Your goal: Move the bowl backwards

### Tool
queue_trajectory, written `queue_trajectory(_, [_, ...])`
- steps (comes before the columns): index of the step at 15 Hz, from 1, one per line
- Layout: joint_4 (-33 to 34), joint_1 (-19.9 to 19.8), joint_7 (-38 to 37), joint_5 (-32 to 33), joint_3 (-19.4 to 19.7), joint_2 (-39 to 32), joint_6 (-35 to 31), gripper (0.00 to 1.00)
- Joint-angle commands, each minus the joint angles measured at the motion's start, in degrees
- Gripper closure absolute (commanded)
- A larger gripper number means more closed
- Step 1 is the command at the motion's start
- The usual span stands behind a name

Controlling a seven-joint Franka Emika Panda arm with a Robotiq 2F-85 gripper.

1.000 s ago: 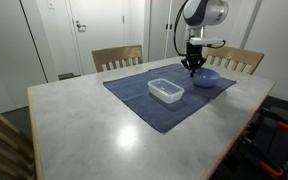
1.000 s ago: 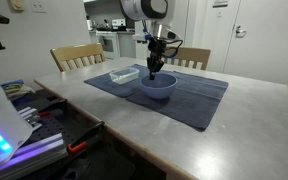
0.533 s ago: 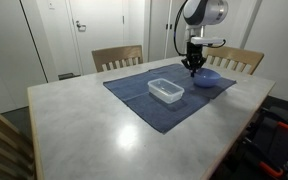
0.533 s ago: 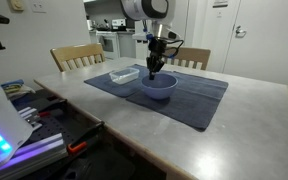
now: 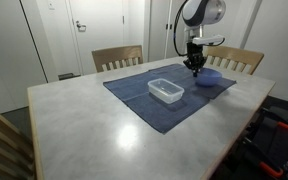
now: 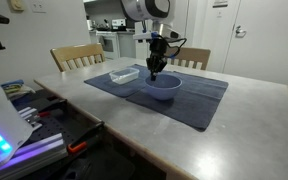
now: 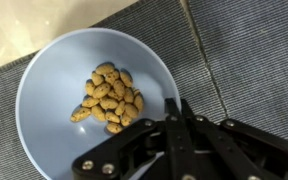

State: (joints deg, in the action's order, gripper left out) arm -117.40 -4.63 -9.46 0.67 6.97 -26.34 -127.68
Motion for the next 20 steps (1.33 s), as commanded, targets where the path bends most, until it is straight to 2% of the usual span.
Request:
queue_trajectory(1, [3.9, 0.8, 0.3, 3.3, 0.6, -1.9, 3.1, 0.99])
queue_trajectory(5, [6.8, 1.8, 0.2, 5.6, 0.2, -2.8, 4.8, 0.99])
queue_trajectory(13, [12.1, 2.9, 0.9, 4.6, -2.1, -3.9, 7.7, 0.99])
queue_trajectory(16, [15.9, 3.5, 1.5, 4.5, -2.7, -6.1, 9.6, 0.99])
queue_trajectory(20, [24.1, 2.7, 4.3, 5.2, -2.2, -10.6, 14.1, 0.99])
